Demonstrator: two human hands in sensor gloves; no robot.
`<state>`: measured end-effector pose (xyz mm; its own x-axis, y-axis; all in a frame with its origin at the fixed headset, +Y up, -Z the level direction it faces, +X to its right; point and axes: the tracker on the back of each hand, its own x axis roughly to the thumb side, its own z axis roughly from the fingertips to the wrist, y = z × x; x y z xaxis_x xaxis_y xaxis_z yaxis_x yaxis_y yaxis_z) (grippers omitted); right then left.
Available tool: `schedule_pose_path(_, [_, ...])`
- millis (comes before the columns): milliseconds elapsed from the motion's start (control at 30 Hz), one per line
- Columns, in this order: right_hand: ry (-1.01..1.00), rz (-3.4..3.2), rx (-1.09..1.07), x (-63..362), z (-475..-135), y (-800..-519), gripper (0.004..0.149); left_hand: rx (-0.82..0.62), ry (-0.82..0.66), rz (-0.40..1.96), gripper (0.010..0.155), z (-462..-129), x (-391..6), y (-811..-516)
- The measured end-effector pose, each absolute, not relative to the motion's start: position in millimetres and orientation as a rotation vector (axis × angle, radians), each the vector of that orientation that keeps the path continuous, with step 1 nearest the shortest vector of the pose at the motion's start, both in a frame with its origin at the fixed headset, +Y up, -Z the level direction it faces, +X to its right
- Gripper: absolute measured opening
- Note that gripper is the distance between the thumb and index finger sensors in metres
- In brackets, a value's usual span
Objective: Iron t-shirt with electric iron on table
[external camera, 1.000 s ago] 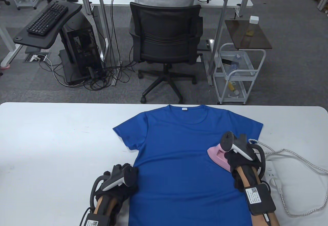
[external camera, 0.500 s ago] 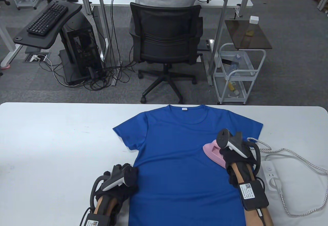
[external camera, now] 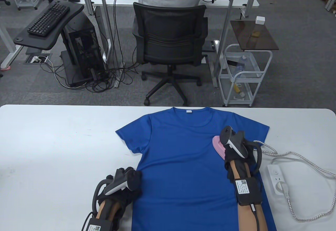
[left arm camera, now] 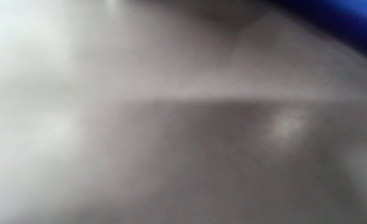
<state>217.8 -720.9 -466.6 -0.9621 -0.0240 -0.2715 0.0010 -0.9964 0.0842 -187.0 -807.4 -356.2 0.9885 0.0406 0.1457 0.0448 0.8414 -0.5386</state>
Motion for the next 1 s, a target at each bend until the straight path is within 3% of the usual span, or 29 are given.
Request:
schedule_pose_path(400, [-0.409,-3.136,-0.141,194.8,-438.3,-710.0,0.063,-0.572,-0.153,-0.003,0.072,-356.2,-186.7,-807.4])
schedule_pose_path(533, [-0.448,-3.118,-0.239,187.8,-433.7,-708.1,0.062,-0.572,-0.153,-0.003,0.073,-356.2,-186.7,-807.4])
schedule_pose_path(1000, [-0.318,-3.053,0.11,169.1,-464.6,-713.7,0.066,-0.573,-0.152,-0.003,0.073,-356.2,-186.2,-806.8])
